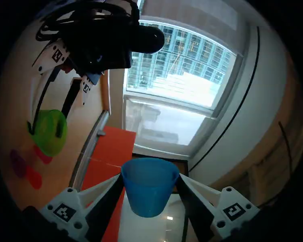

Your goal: Pour water

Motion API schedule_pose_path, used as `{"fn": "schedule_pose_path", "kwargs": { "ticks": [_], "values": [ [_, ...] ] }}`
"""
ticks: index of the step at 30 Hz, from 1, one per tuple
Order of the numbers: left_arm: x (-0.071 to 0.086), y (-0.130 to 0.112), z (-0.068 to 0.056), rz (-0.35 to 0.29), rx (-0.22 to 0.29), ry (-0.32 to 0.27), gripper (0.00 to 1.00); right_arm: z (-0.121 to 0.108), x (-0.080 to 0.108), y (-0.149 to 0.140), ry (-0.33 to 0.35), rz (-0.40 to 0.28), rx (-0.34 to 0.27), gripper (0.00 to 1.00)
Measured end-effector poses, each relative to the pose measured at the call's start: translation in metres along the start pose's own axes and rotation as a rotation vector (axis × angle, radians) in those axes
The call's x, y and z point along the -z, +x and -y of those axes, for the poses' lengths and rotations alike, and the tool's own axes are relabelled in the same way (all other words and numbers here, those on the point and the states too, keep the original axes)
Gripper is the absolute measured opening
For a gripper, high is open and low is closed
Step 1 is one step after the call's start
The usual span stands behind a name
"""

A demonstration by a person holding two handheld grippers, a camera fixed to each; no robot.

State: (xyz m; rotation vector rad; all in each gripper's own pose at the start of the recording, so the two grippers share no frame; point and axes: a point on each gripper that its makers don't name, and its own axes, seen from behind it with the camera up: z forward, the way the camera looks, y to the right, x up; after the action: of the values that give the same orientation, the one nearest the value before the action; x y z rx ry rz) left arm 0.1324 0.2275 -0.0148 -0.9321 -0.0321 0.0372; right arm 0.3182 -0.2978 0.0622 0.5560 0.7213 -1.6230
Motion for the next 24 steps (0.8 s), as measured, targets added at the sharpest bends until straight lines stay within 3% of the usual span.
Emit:
{"fn": "schedule_pose_path", "kwargs": {
  "ticks": [8,12,18,24],
  "values": [
    [-0.002,0.000,0.001,0.001,0.000,0.002,0.85,-0.001,0.002,0.000,-0.003,-0.003,-0.023,0.90],
    [-0.001,0.000,0.001,0.000,-0.001,0.002,0.85,-0.001,0.005,-0.005,-0.003,0.001,-0.083,0.90],
    [0.000,0.001,0.001,-0.001,-0.004,0.005,0.85,-0.002,0.009,-0.016,-0.007,0.011,-0.251,0.90],
    [0.002,0.002,0.003,-0.001,-0.008,0.010,0.85,0.000,0.019,-0.016,-0.004,-0.001,-0.502,0.90]
  ]
}}
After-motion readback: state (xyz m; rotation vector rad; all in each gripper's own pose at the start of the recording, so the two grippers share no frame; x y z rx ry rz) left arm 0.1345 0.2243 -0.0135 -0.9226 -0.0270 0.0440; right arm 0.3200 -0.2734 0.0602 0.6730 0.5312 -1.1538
